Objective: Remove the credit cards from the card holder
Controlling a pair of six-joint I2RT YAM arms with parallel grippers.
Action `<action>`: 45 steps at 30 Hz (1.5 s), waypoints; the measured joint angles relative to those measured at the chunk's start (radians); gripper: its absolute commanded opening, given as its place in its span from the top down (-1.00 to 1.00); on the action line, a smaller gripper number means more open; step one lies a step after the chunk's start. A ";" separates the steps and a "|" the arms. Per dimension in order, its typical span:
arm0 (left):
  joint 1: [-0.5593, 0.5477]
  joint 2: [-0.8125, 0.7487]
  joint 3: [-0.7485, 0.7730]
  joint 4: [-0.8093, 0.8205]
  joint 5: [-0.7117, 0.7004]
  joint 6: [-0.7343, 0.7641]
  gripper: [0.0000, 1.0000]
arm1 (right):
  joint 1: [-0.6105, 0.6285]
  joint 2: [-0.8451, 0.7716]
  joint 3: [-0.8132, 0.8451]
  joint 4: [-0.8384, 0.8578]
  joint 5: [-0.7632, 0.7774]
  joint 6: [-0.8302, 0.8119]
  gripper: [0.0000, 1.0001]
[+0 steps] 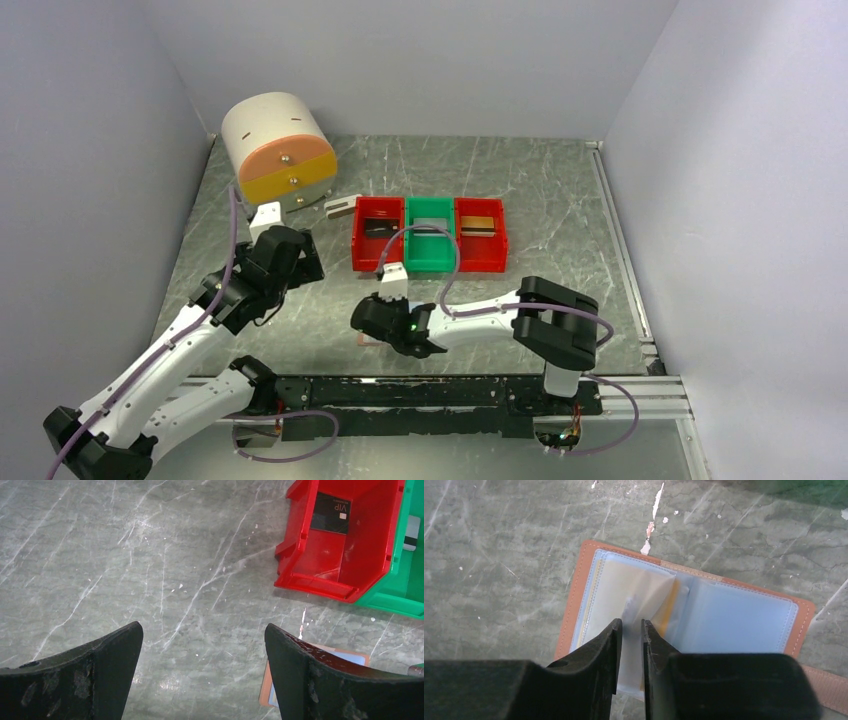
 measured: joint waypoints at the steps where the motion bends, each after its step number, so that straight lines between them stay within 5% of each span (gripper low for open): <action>1: 0.000 0.001 0.000 0.000 0.002 0.000 -0.94 | -0.003 -0.006 -0.010 0.013 -0.006 -0.003 0.64; 12: 0.001 0.018 -0.009 0.039 0.115 0.009 -0.94 | -0.103 -0.113 -0.206 0.254 -0.183 0.022 0.83; 30: 0.000 0.213 -0.260 0.471 0.774 -0.074 -0.75 | -0.184 -0.159 -0.421 0.582 -0.337 0.142 0.82; 39: -0.037 0.230 -0.400 0.647 0.890 -0.191 -0.65 | -0.185 -0.159 -0.438 0.610 -0.337 0.168 0.79; 45: -0.080 0.290 -0.419 0.717 0.895 -0.250 -0.37 | -0.186 -0.157 -0.446 0.626 -0.343 0.181 0.78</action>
